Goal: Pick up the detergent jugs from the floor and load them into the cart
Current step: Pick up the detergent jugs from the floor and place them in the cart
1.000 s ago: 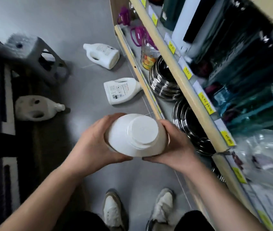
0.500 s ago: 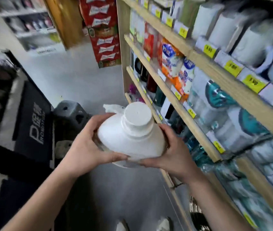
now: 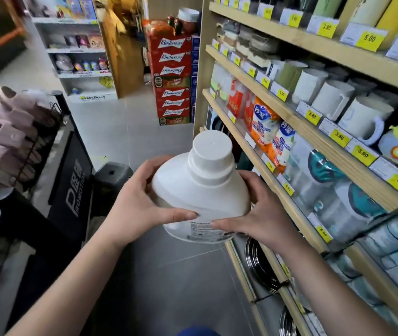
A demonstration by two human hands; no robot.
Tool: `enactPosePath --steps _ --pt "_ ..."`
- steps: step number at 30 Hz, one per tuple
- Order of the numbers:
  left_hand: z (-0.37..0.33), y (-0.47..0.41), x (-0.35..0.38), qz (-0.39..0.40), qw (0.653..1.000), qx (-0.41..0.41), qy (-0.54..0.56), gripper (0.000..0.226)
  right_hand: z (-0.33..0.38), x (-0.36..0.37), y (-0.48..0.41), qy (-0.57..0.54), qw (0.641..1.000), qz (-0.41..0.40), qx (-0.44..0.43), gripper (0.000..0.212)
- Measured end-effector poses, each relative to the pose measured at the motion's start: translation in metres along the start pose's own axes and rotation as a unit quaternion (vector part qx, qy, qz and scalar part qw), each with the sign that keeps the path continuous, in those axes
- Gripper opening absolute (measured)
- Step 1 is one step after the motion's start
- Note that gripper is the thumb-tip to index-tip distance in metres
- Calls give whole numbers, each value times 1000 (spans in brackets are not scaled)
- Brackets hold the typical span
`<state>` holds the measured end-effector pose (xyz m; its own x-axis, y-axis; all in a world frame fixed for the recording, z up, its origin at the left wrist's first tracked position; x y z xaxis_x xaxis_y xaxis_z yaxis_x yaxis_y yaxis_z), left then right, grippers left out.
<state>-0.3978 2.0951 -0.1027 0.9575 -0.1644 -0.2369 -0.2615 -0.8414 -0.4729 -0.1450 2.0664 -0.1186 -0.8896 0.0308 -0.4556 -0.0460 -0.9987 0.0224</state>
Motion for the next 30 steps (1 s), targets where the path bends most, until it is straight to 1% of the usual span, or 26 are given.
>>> enactPosePath --steps 4,10,14,17,20,23,26,30 --pt "2 13 -21 -40 999 -5 -5 94 13 19 -6 9 999 31 -22 103" --pt "-8 46 -46 -106 993 -28 -52 95 22 53 -22 7 992 97 -75 104" --pt "-31 77 -52 -174 978 -50 -100 99 31 74 -27 1 979 159 -127 96" --pt "-53 105 -47 -234 961 -64 -136 95 41 87 -27 0 961 227 -157 95" --pt "-75 137 -36 -300 934 -94 -170 92 48 100 -20 -7 937 292 -195 97" --pt "-100 176 -15 -365 896 -127 -218 94 51 115 -2 -27 903 369 -217 93" --pt "-124 216 11 -429 856 -145 -249 96 51 132 21 -33 860 441 -255 92" --pt "-165 274 48 -511 790 -171 -293 96 59 155 67 -28 788 539 -298 93"
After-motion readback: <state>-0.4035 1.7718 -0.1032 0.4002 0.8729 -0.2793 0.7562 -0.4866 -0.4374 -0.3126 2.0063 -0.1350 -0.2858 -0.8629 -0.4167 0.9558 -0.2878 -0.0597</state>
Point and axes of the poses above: each hand's wrist, its own y-axis away from the middle knuckle, its own x-axis out of the palm, z = x × y, the point moved 2 cm from there along -y, towards the middle knuckle, and after that the axes turned 9 degrees about x, right-handed, at the moved point
